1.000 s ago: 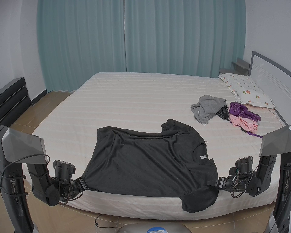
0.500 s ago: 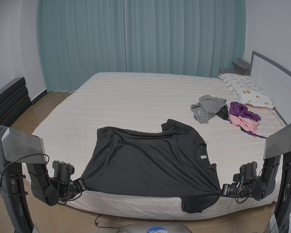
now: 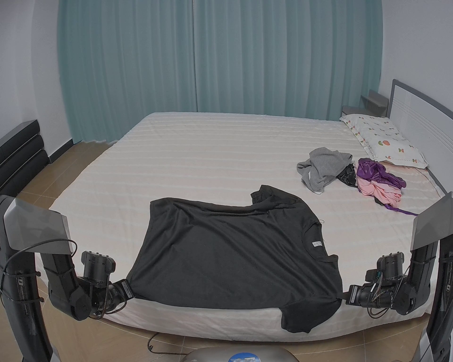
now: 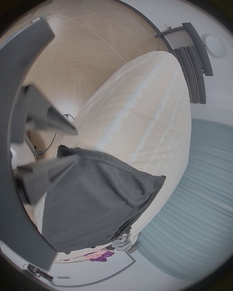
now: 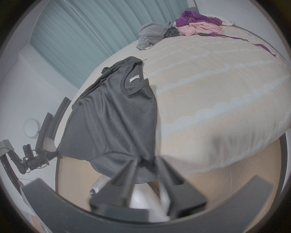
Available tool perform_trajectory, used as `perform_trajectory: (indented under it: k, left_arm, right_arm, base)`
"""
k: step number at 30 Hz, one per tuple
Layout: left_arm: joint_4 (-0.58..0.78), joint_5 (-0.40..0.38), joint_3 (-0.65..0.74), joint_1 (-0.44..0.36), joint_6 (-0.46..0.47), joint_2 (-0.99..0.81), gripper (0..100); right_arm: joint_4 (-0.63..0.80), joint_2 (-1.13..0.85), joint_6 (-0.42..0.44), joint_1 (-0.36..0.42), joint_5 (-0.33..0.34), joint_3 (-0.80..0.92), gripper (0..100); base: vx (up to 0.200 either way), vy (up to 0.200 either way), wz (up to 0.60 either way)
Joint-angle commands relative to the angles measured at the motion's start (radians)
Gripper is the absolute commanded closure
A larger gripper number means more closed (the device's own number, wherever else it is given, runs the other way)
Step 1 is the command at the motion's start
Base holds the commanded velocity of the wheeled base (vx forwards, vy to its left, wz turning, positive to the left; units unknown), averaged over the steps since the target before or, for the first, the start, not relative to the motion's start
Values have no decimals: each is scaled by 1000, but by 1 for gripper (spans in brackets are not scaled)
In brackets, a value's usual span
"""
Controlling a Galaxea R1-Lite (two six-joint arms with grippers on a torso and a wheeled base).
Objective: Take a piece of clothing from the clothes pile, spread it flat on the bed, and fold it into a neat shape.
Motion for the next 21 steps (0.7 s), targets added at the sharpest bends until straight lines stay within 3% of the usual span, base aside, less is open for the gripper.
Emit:
perform_trajectory:
  k: [1,5,16,21]
  left_arm:
    - [-1,-2,-5,-3,-2,18,0]
    - [-9,-2,-8,-4,-4,19,0]
    - [-10,-14,-54,13,-84,-79,0]
    - [-26,-16,-60,24,-87,-81,0]
  right_arm:
    - [-17,11,11,0,6,-8,0]
    - [-63,-24,41,0,8,11,0]
    - [-112,-168,259,11,6,15,0]
    - [-112,-162,279,12,6,15,0]
  base:
    - [0,0,0]
    - [0,0,0]
    - [0,0,0]
    - [0,0,0]
